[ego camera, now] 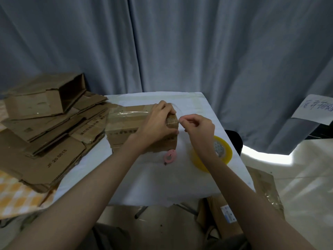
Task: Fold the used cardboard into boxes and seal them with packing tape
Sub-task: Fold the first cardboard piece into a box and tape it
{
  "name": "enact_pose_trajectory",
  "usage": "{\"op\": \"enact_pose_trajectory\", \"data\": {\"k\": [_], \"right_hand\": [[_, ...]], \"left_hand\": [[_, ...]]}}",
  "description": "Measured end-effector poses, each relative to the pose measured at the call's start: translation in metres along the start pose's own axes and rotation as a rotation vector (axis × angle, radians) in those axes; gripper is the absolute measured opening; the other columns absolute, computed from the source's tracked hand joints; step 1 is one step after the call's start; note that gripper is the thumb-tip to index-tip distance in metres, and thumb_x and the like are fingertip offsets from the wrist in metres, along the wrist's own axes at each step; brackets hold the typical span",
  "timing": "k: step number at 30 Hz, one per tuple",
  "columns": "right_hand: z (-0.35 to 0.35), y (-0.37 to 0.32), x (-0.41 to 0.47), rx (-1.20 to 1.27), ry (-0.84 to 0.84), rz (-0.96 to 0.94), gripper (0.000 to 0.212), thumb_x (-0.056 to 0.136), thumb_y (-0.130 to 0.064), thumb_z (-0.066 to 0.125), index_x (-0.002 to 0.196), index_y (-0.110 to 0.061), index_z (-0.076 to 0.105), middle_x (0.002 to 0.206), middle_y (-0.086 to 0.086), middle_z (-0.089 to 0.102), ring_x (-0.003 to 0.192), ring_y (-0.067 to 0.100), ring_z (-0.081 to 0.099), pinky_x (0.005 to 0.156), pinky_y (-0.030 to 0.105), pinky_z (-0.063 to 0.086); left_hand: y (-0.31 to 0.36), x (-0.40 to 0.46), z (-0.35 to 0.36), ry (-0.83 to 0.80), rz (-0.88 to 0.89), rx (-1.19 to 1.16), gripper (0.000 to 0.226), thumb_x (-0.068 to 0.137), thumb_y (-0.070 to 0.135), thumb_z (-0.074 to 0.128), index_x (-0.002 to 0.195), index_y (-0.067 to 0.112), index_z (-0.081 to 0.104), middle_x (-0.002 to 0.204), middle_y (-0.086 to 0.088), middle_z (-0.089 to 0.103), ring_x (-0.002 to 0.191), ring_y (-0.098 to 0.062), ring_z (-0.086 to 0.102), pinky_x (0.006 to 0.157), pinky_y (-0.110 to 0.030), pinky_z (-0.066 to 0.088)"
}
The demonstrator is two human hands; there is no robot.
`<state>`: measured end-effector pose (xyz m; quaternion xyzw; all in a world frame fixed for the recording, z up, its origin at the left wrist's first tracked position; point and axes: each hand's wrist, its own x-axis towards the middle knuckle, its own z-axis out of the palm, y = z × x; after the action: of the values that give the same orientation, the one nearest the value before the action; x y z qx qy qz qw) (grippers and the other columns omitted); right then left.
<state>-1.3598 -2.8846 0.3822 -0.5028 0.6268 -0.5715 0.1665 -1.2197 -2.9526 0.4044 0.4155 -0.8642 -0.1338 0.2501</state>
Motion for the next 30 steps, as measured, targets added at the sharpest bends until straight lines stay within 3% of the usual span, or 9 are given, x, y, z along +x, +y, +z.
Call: {"op": "enact_pose_trajectory", "data": {"k": [4,6,8,12,15,18,21,26,30], "right_hand": [[0.014,0.002,-0.002,-0.015,0.044,0.025,0.015,0.087,-0.026,0.076,0.088,-0.011,0.076,0.079,-0.004,0.072,0.072,0.006,0.066,0.066,0.008,0.047],[0.018,0.004,-0.002,0.0,0.067,0.061,0.018,0.086,-0.028,0.077,0.087,-0.011,0.074,0.079,-0.003,0.071,0.072,0.007,0.065,0.063,0.006,0.045],[0.021,0.007,-0.002,-0.004,0.086,0.092,0.021,0.085,-0.031,0.077,0.085,-0.01,0.074,0.079,-0.001,0.071,0.073,0.012,0.066,0.064,0.01,0.045],[0.023,0.009,0.004,0.069,0.034,0.191,0.021,0.085,-0.03,0.077,0.083,-0.009,0.076,0.074,0.001,0.073,0.069,0.018,0.07,0.072,0.029,0.059],[0.019,0.009,0.009,0.199,-0.015,0.286,0.014,0.085,-0.023,0.079,0.08,-0.01,0.075,0.071,0.004,0.073,0.062,0.016,0.071,0.072,0.034,0.063],[0.017,0.01,0.01,0.287,-0.058,0.355,0.014,0.085,-0.019,0.079,0.077,-0.009,0.073,0.067,0.005,0.072,0.058,0.013,0.07,0.067,0.031,0.062],[0.018,0.01,0.01,0.326,-0.047,0.399,0.014,0.084,-0.021,0.079,0.082,-0.009,0.073,0.066,0.002,0.073,0.058,0.014,0.071,0.067,0.03,0.062],[0.022,0.015,0.0,0.204,-0.041,0.234,0.025,0.086,-0.02,0.076,0.11,-0.013,0.077,0.086,-0.002,0.077,0.073,0.013,0.073,0.074,0.026,0.06],[0.02,0.017,-0.002,0.007,-0.055,0.111,0.029,0.085,-0.013,0.076,0.115,-0.014,0.075,0.093,-0.01,0.07,0.079,0.003,0.065,0.076,0.009,0.05]], "left_hand": [[-0.012,0.003,-0.011,-0.006,0.077,-0.08,0.036,0.079,0.029,0.075,0.112,0.019,0.065,0.109,0.005,0.054,0.104,-0.015,0.052,0.092,-0.03,0.044],[-0.018,0.01,-0.016,-0.008,0.097,-0.095,0.026,0.085,0.021,0.071,0.111,0.02,0.068,0.109,0.007,0.059,0.101,-0.012,0.056,0.093,-0.032,0.048],[-0.024,0.022,-0.021,-0.032,0.127,-0.07,0.027,0.091,0.013,0.064,0.116,0.019,0.07,0.116,0.005,0.062,0.106,-0.013,0.057,0.097,-0.033,0.047],[-0.036,0.048,-0.023,-0.162,0.208,0.115,0.032,0.101,0.02,0.054,0.131,0.02,0.064,0.134,0.001,0.059,0.125,-0.016,0.049,0.108,-0.027,0.029],[-0.042,0.062,-0.021,-0.264,0.208,0.174,0.031,0.104,0.023,0.047,0.13,0.022,0.063,0.137,0.002,0.056,0.128,-0.018,0.047,0.112,-0.033,0.028],[-0.047,0.069,-0.012,-0.313,0.139,0.207,0.03,0.104,0.031,0.039,0.126,0.026,0.058,0.133,0.003,0.052,0.122,-0.021,0.048,0.107,-0.042,0.036],[-0.049,0.071,-0.001,-0.307,0.025,0.224,0.03,0.104,0.039,0.031,0.124,0.032,0.052,0.129,0.004,0.051,0.113,-0.021,0.049,0.091,-0.039,0.036],[-0.05,0.07,0.004,-0.27,0.069,0.249,0.025,0.104,0.037,0.031,0.113,0.028,0.052,0.121,0.005,0.049,0.106,-0.019,0.046,0.086,-0.037,0.035],[-0.044,0.07,0.001,-0.181,0.207,0.274,0.029,0.104,0.03,0.038,0.103,0.024,0.066,0.123,0.006,0.053,0.109,-0.017,0.046,0.089,-0.036,0.038]]}}
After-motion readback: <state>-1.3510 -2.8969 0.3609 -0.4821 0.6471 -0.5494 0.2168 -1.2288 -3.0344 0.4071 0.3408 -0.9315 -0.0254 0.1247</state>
